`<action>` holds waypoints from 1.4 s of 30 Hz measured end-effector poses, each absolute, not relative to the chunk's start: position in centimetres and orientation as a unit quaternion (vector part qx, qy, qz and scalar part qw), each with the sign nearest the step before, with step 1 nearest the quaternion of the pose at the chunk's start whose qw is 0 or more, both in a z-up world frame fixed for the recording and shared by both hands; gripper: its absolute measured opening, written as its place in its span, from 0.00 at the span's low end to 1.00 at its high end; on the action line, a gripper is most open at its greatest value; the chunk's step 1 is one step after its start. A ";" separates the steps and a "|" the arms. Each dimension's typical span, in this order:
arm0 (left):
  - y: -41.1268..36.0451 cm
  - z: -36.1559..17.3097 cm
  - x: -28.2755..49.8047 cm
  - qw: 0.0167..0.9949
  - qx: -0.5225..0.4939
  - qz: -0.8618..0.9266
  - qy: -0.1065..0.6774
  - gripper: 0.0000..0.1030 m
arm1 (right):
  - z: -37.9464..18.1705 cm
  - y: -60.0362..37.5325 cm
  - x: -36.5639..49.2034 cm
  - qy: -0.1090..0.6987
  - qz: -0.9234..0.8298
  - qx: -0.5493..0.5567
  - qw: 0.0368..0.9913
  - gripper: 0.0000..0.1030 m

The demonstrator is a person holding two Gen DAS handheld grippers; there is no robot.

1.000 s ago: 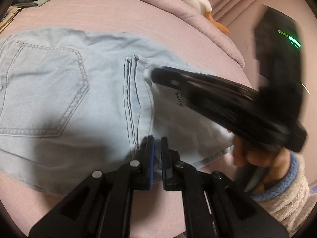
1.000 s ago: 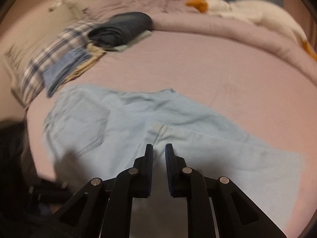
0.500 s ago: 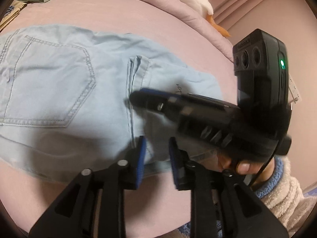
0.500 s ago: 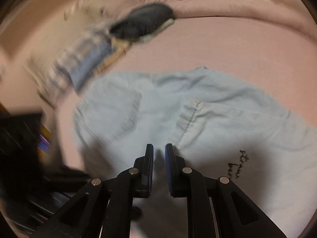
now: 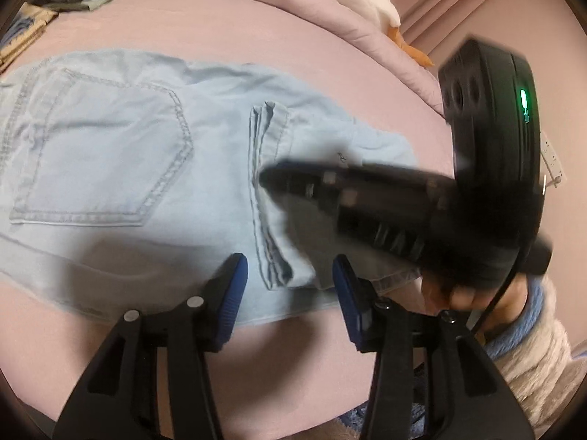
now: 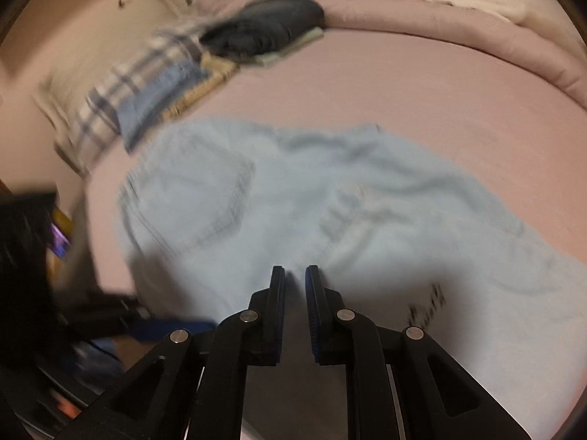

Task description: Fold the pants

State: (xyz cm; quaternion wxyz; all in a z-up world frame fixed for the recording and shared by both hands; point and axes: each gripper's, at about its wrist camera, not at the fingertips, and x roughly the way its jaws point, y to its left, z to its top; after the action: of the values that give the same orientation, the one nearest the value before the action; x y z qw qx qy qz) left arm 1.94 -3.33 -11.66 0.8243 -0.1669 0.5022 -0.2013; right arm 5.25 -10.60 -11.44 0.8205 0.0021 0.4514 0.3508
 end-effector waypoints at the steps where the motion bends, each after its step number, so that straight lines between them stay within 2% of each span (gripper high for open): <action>1: -3.2 -11.6 1.8 0.827 -0.163 -0.198 0.501 0.46 | -11.1 -10.8 5.7 0.445 0.341 0.007 0.828 0.15; 6: -2.6 -11.7 1.9 0.824 -0.176 -0.193 0.503 0.46 | -13.1 -11.7 8.4 0.476 0.295 0.049 0.827 0.15; 10: -1.6 -11.2 1.4 0.829 -0.178 -0.188 0.496 0.47 | -12.1 -13.7 6.7 0.465 0.308 0.086 0.826 0.15; 13: 0.1 -10.8 0.9 0.833 -0.190 -0.176 0.489 0.47 | -11.0 -15.1 4.1 0.443 0.288 0.062 0.847 0.15; 18: 3.1 -10.4 -0.1 0.835 -0.225 -0.153 0.479 0.47 | -11.2 -18.7 -1.1 0.423 0.172 -0.041 0.889 0.15; 22: 5.5 -10.4 -1.0 0.838 -0.247 -0.125 0.471 0.47 | -13.4 -20.3 -3.6 0.452 0.141 -0.057 0.879 0.15; 25: 7.2 -10.5 -1.6 0.836 -0.268 -0.104 0.468 0.47 | -12.7 -20.2 -4.6 0.443 0.151 -0.070 0.881 0.15; 33: 12.3 -12.0 -3.0 0.819 -0.361 -0.024 0.445 0.60 | -10.2 -19.1 -3.8 0.412 0.199 -0.025 0.889 0.16; 42: 16.4 -13.8 -1.8 0.791 -0.475 -0.003 0.386 0.64 | -9.9 -15.5 -3.5 0.404 0.243 -0.035 0.881 0.16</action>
State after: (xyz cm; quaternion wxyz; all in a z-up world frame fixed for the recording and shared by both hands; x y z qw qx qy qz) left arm -1.82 16.36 -13.81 0.7907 -0.4750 0.3863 -0.0031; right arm -3.50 -15.50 -9.93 0.8813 -0.0350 0.4039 0.2426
